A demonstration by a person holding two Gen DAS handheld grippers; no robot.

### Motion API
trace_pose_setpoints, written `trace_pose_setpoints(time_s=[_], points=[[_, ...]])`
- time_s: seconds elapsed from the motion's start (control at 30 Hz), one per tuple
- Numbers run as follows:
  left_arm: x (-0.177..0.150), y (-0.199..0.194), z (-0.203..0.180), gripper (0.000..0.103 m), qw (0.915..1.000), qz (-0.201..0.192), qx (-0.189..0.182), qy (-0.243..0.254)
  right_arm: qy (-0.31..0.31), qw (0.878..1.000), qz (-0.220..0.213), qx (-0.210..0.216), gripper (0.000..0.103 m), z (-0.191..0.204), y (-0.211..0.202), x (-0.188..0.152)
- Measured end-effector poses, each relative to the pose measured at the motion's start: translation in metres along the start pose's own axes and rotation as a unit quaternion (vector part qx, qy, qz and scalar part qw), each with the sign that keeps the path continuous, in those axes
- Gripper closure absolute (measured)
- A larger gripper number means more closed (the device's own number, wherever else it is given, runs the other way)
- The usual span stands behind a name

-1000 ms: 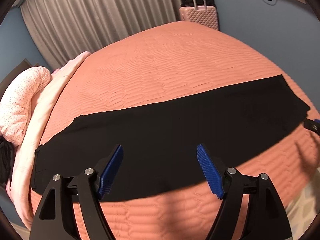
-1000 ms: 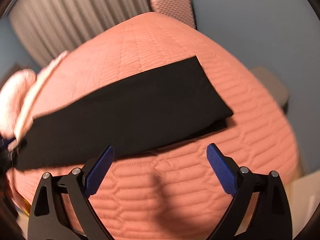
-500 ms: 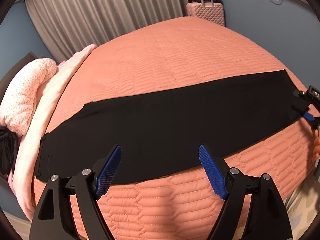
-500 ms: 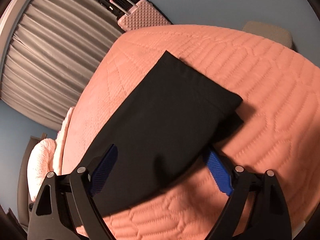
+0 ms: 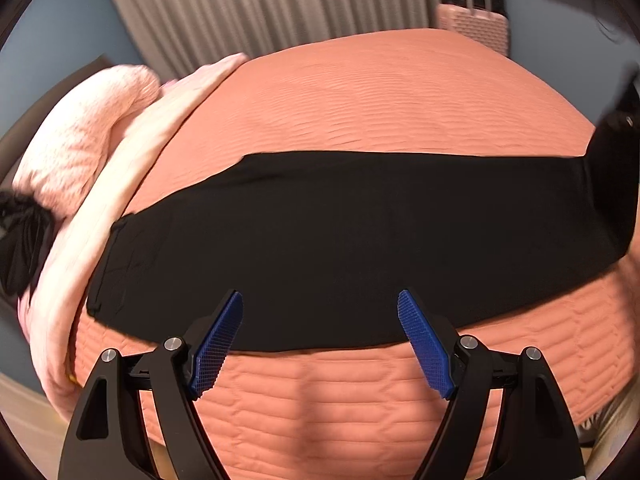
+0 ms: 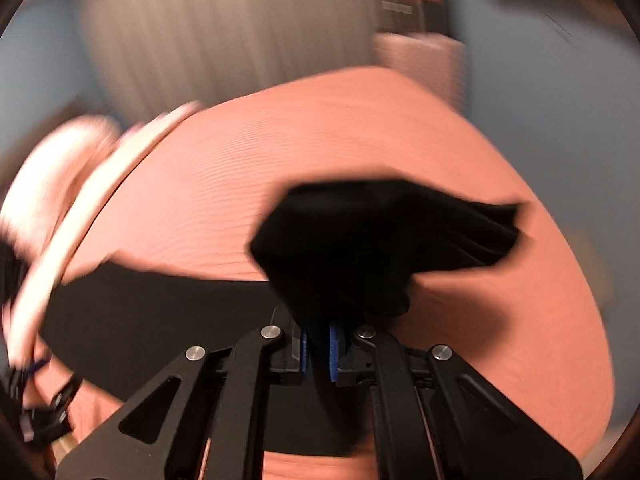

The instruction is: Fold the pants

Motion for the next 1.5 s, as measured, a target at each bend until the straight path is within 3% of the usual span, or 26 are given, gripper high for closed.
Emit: trace_pose_setpoints(time_s=[0.1,0.17,0.27,0.33,0.47,0.6,0.8,0.87,0.93,0.97,1.0,1.03,1.07,1.13,1.17,1.2,1.27,1.33,1.37,1.43,1.47,1.5], points=[[-0.007,0.001,0.033,0.025,0.9997,0.000,0.015,-0.020,-0.053,0.994,0.048,0.083,0.097,0.102,0.032,-0.024],[-0.015,0.003,0.055,0.025,0.9992,0.003,0.032,-0.022,-0.074,0.987,0.085,0.119,0.097,0.146,0.054,-0.054],[-0.028,0.006,0.084,0.025,0.9981,0.012,0.052,-0.031,-0.066,0.970,0.169,0.162,0.097,0.199,0.099,-0.126],[-0.040,0.011,0.104,0.025,0.9970,0.026,0.058,-0.045,-0.081,0.974,0.145,0.154,0.096,0.210,0.105,-0.131],[-0.055,0.013,0.129,0.025,0.9952,0.030,0.066,-0.066,-0.114,0.971,0.153,0.143,0.095,0.214,0.106,-0.127],[-0.060,0.022,0.135,0.025,0.9941,0.036,0.059,-0.083,-0.095,0.975,0.139,0.143,0.096,0.210,0.105,-0.112],[-0.047,0.020,0.134,0.025,0.9954,0.015,0.049,-0.081,-0.006,0.997,0.030,0.076,0.096,0.173,0.082,-0.036],[-0.045,0.021,0.137,0.025,0.9953,0.014,0.050,-0.083,-0.033,0.997,0.007,0.070,0.096,0.186,0.079,-0.026],[-0.045,0.023,0.140,0.025,0.9946,0.015,0.053,-0.088,-0.081,0.993,0.034,0.075,0.095,0.210,0.095,-0.044],[-0.046,0.024,0.141,0.025,0.9943,0.018,0.053,-0.091,-0.107,0.989,0.068,0.077,0.090,0.221,0.110,-0.064],[-0.046,0.025,0.142,0.025,0.9939,0.021,0.054,-0.094,-0.139,0.978,0.129,0.081,0.084,0.231,0.132,-0.100],[-0.047,0.026,0.144,0.025,0.9934,0.024,0.054,-0.098,-0.161,0.973,0.150,0.072,0.081,0.235,0.140,-0.119],[-0.047,0.026,0.147,0.025,0.9930,0.025,0.052,-0.103,-0.169,0.975,0.123,0.070,0.079,0.238,0.134,-0.114],[-0.051,0.026,0.161,0.024,0.9913,0.027,0.049,-0.119,-0.155,0.976,0.117,0.096,0.047,0.246,0.116,-0.108],[-0.055,0.028,0.170,0.021,0.9899,0.030,0.050,-0.129,-0.139,0.978,0.116,0.108,0.021,0.249,0.109,-0.105],[-0.060,0.031,0.178,0.021,0.9879,0.033,0.051,-0.143,-0.128,0.979,0.106,0.121,0.018,0.249,0.097,-0.100],[-0.071,0.042,0.202,0.021,0.9783,0.041,0.038,-0.200,-0.136,0.978,0.097,0.129,0.018,0.246,0.078,-0.093],[-0.084,0.057,0.239,0.021,0.9500,0.040,0.021,-0.309,-0.138,0.978,0.090,0.129,0.018,0.240,0.062,-0.090],[-0.090,0.063,0.253,0.021,0.9343,0.034,0.012,-0.355,-0.135,0.978,0.089,0.129,0.018,0.236,0.055,-0.087],[-0.101,0.074,0.282,0.022,0.8902,0.017,-0.007,-0.455,-0.128,0.980,0.089,0.128,0.018,0.225,0.040,-0.085],[-0.106,0.080,0.296,0.022,0.8621,0.004,-0.021,-0.506,-0.127,0.980,0.087,0.126,0.018,0.218,0.033,-0.084],[-0.109,0.085,0.305,0.022,0.8478,-0.005,-0.021,-0.530,-0.128,0.981,0.086,0.121,0.018,0.216,0.027,-0.081]])
Point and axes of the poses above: each gripper's, at about its wrist camera, not at the fingertips, and y roughly the way its jaws point, z to its left, x to its top, the point moved 9 cm from there along y, roughly the way its jaws point, and after that the axes turned 12 degrees about -z, right-handed, at the moved point
